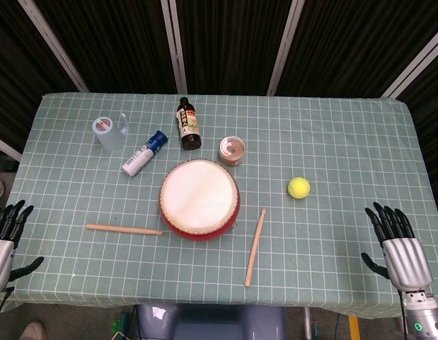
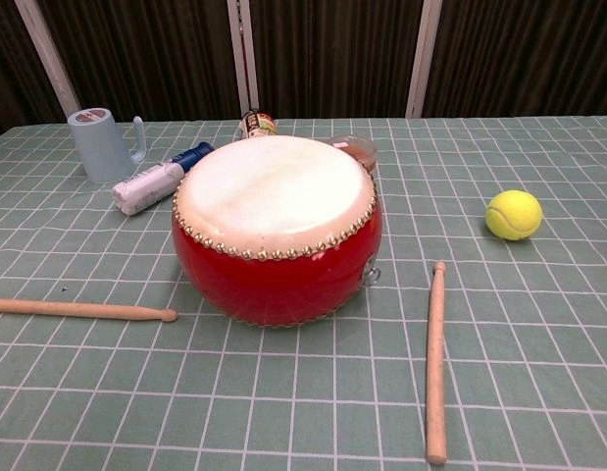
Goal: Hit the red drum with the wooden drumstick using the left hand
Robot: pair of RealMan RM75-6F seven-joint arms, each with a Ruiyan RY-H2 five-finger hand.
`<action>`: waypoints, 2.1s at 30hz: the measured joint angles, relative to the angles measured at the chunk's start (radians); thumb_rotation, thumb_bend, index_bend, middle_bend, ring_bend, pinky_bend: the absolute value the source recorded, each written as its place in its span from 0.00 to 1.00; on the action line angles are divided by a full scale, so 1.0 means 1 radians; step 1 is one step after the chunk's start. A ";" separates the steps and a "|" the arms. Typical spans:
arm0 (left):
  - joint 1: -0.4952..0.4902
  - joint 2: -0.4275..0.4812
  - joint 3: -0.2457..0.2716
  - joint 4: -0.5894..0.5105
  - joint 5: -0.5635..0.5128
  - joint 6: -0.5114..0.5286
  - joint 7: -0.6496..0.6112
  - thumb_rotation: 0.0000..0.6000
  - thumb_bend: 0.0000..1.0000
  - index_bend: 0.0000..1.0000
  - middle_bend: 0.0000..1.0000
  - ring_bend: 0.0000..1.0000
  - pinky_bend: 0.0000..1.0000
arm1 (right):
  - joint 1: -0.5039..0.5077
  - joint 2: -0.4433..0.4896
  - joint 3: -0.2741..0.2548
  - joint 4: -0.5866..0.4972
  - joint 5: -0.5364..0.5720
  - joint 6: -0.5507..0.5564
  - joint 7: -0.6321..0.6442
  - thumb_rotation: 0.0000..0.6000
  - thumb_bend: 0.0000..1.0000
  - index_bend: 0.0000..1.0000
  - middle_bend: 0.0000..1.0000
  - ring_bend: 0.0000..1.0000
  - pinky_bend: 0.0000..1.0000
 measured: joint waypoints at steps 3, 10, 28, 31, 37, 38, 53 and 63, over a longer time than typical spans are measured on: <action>0.000 -0.001 0.001 0.001 0.001 0.000 0.001 1.00 0.01 0.00 0.00 0.00 0.00 | 0.000 0.002 0.000 -0.001 -0.002 0.000 0.000 1.00 0.26 0.00 0.00 0.00 0.07; -0.001 -0.001 0.001 -0.002 -0.002 -0.005 0.002 1.00 0.01 0.00 0.00 0.00 0.00 | 0.001 0.004 0.001 -0.005 0.000 -0.001 0.001 1.00 0.26 0.00 0.00 0.00 0.07; -0.020 0.010 0.010 -0.033 -0.011 -0.059 0.007 1.00 0.03 0.00 0.15 0.12 0.19 | -0.004 0.003 -0.001 -0.004 0.005 0.002 0.000 1.00 0.26 0.00 0.00 0.00 0.07; -0.041 0.013 -0.003 -0.059 -0.042 -0.097 0.025 1.00 0.05 0.05 0.40 0.38 0.43 | -0.005 0.002 -0.003 -0.001 0.004 0.000 0.000 1.00 0.26 0.00 0.00 0.00 0.07; -0.111 -0.001 -0.056 -0.105 -0.165 -0.211 0.102 1.00 0.14 0.27 0.91 0.85 0.76 | -0.003 0.002 -0.002 -0.006 0.008 -0.005 0.000 1.00 0.26 0.00 0.00 0.00 0.07; -0.130 -0.010 -0.069 -0.112 -0.197 -0.239 0.127 1.00 0.16 0.31 0.97 0.91 0.82 | -0.003 0.003 -0.001 -0.007 0.010 -0.006 0.001 1.00 0.26 0.00 0.00 0.00 0.07; -0.332 -0.204 -0.149 -0.088 -0.573 -0.430 0.496 1.00 0.27 0.43 1.00 1.00 0.95 | 0.002 0.008 0.002 -0.014 0.022 -0.020 0.021 1.00 0.26 0.00 0.00 0.00 0.07; -0.409 -0.311 -0.129 -0.012 -0.664 -0.455 0.600 1.00 0.27 0.48 1.00 1.00 0.95 | 0.002 0.005 0.003 -0.012 0.021 -0.018 0.026 1.00 0.26 0.00 0.00 0.00 0.07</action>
